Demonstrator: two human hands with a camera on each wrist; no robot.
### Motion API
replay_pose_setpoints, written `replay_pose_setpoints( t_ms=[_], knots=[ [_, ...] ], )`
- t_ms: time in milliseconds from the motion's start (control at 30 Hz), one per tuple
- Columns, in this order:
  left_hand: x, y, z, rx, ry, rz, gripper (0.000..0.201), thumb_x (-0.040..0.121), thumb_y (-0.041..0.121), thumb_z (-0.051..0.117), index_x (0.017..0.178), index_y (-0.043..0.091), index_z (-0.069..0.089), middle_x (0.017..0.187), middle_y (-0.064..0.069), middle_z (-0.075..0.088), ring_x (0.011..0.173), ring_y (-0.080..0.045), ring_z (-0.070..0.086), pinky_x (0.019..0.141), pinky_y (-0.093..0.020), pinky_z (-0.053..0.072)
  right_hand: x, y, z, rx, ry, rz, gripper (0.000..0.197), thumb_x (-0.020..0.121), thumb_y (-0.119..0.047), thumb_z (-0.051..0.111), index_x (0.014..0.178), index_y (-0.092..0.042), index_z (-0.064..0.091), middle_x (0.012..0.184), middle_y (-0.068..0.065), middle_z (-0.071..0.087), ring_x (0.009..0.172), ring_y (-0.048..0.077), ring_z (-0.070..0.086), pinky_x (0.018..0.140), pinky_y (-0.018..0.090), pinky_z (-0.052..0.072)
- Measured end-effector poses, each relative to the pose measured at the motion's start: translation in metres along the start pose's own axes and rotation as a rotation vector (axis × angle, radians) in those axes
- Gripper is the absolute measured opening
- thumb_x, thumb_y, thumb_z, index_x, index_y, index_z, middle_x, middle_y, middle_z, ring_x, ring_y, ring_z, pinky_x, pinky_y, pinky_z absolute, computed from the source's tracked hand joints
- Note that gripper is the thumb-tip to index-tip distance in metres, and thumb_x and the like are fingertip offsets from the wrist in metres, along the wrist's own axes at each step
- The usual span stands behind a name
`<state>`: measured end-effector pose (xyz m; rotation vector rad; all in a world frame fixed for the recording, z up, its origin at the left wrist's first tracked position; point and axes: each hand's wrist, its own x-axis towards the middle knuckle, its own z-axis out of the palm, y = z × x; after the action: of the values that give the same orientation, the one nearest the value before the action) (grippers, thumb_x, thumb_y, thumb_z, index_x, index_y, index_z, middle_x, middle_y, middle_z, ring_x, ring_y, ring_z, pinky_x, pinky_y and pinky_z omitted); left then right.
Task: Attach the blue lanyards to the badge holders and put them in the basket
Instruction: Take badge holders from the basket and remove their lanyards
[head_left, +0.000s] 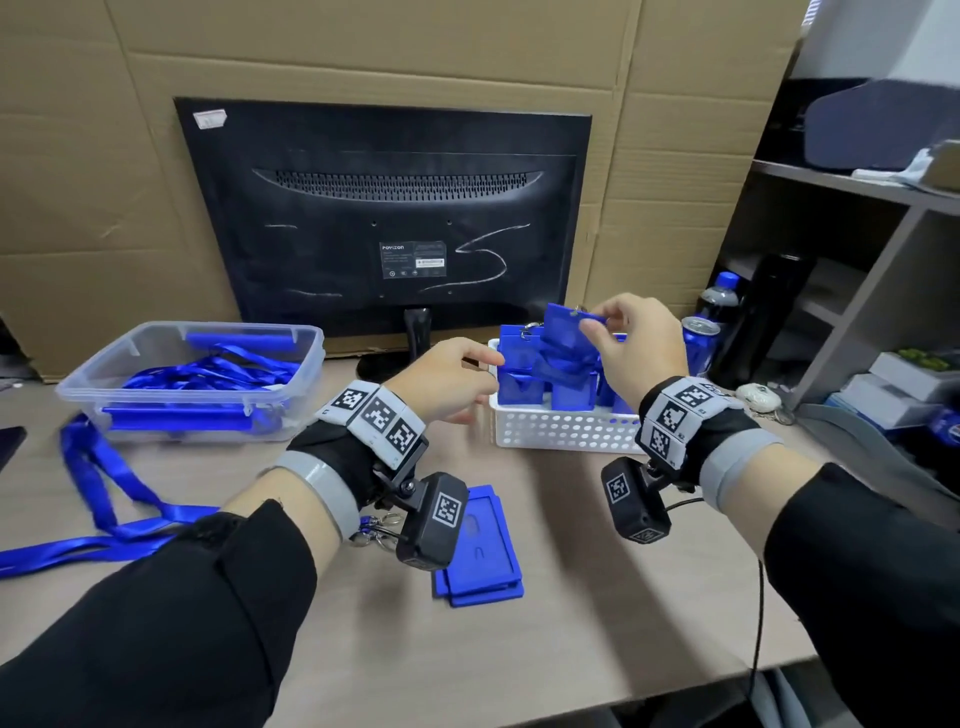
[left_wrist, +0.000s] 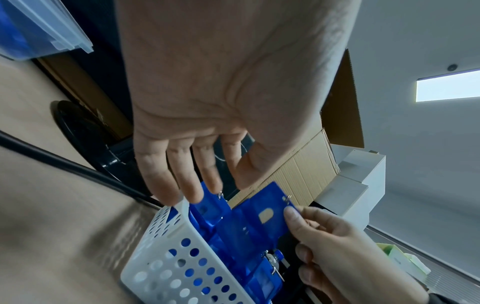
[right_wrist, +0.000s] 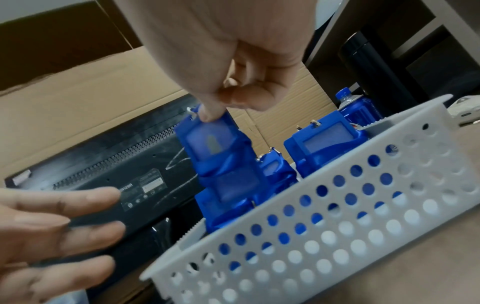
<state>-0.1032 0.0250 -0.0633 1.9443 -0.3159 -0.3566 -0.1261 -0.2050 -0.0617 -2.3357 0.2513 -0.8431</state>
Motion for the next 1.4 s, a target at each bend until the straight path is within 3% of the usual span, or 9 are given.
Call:
replay_pose_setpoints(
  t_ms=[133, 267, 367, 500, 667, 900, 1133, 1333, 1400],
  knots=[
    [-0.010, 0.007, -0.005, -0.058, 0.079, 0.051, 0.052, 0.099, 0.037, 0.068, 0.144, 0.023, 0.049, 0.130, 0.003, 0.060, 0.110, -0.009, 0.061, 0.083, -0.029, 0.054, -0.007, -0.029, -0.005, 0.238, -0.105, 0.029, 0.008, 0.100, -0.033, 0.068, 0.094, -0.026, 0.068, 0.094, -0.004, 0.068, 0.077, 0.014, 0.062, 0.066, 0.033, 0.055],
    [-0.025, 0.009, -0.016, -0.075, 0.061, 0.107, 0.039, 0.101, 0.045, 0.063, 0.133, 0.023, 0.059, 0.120, 0.003, 0.072, 0.098, -0.013, 0.072, 0.080, -0.040, 0.061, -0.021, -0.055, -0.001, 0.393, -0.345, 0.047, 0.010, 0.103, -0.024, 0.066, 0.099, -0.015, 0.068, 0.088, 0.005, 0.066, 0.061, 0.013, 0.060, 0.050, 0.029, 0.056],
    [-0.034, 0.007, -0.024, -0.049, 0.015, 0.149, 0.026, 0.106, 0.034, 0.058, 0.120, 0.015, 0.068, 0.109, -0.004, 0.074, 0.087, -0.018, 0.074, 0.063, -0.038, 0.062, -0.031, -0.070, 0.002, 0.455, -0.403, 0.053, 0.011, 0.101, -0.020, 0.069, 0.106, -0.012, 0.063, 0.085, 0.006, 0.064, 0.059, 0.014, 0.060, 0.055, 0.034, 0.060],
    [-0.043, 0.004, -0.032, -0.086, 0.043, 0.106, 0.027, 0.107, 0.029, 0.057, 0.119, 0.008, 0.068, 0.113, -0.014, 0.074, 0.087, -0.023, 0.075, 0.062, -0.041, 0.064, -0.042, -0.082, 0.001, 0.563, -0.434, 0.040, 0.025, 0.098, -0.018, 0.074, 0.111, -0.012, 0.054, 0.092, 0.007, 0.062, 0.063, 0.020, 0.063, 0.068, 0.045, 0.066],
    [-0.047, 0.002, -0.039, -0.144, 0.112, 0.069, 0.025, 0.111, 0.027, 0.047, 0.112, 0.011, 0.066, 0.121, -0.016, 0.070, 0.089, -0.031, 0.074, 0.055, -0.039, 0.061, -0.049, -0.084, 0.000, 0.530, -0.619, -0.007, 0.020, 0.088, -0.007, 0.083, 0.104, -0.008, 0.071, 0.097, 0.016, 0.072, 0.075, 0.021, 0.075, 0.081, 0.038, 0.066],
    [-0.049, -0.002, -0.038, -0.083, 0.113, 0.068, 0.025, 0.111, 0.026, 0.047, 0.114, 0.010, 0.066, 0.115, -0.009, 0.070, 0.098, -0.034, 0.076, 0.068, -0.051, 0.066, -0.050, -0.083, 0.004, 0.363, -0.601, -0.033, 0.002, 0.094, -0.003, 0.076, 0.094, -0.002, 0.076, 0.094, 0.016, 0.079, 0.079, 0.019, 0.080, 0.079, 0.033, 0.066],
    [-0.043, -0.002, -0.042, -0.281, 0.120, 0.051, 0.025, 0.113, 0.028, 0.041, 0.113, 0.011, 0.060, 0.114, -0.014, 0.066, 0.080, -0.026, 0.071, 0.051, -0.033, 0.057, -0.048, -0.077, 0.013, 0.698, -0.516, 0.084, 0.011, 0.107, -0.003, 0.054, 0.106, 0.003, 0.063, 0.099, 0.015, 0.073, 0.087, 0.020, 0.079, 0.079, 0.031, 0.065],
    [-0.043, -0.008, -0.046, 0.081, -0.114, 0.228, 0.016, 0.111, 0.032, 0.049, 0.105, 0.026, 0.062, 0.087, 0.009, 0.069, 0.076, -0.020, 0.055, 0.069, -0.035, 0.044, -0.048, -0.072, 0.018, 0.826, -0.478, 0.171, 0.012, 0.113, -0.013, 0.040, 0.104, -0.014, 0.047, 0.114, 0.012, 0.070, 0.086, 0.016, 0.077, 0.071, 0.030, 0.063],
    [-0.042, -0.011, -0.045, 0.235, -0.105, 0.243, 0.006, 0.108, 0.031, 0.054, 0.109, 0.029, 0.059, 0.084, 0.004, 0.068, 0.069, -0.014, 0.058, 0.067, -0.029, 0.046, -0.049, -0.073, 0.018, 0.909, -0.479, 0.185, 0.009, 0.115, -0.014, 0.035, 0.109, -0.013, 0.041, 0.117, 0.010, 0.076, 0.099, 0.023, 0.077, 0.078, 0.033, 0.063]
  ],
)
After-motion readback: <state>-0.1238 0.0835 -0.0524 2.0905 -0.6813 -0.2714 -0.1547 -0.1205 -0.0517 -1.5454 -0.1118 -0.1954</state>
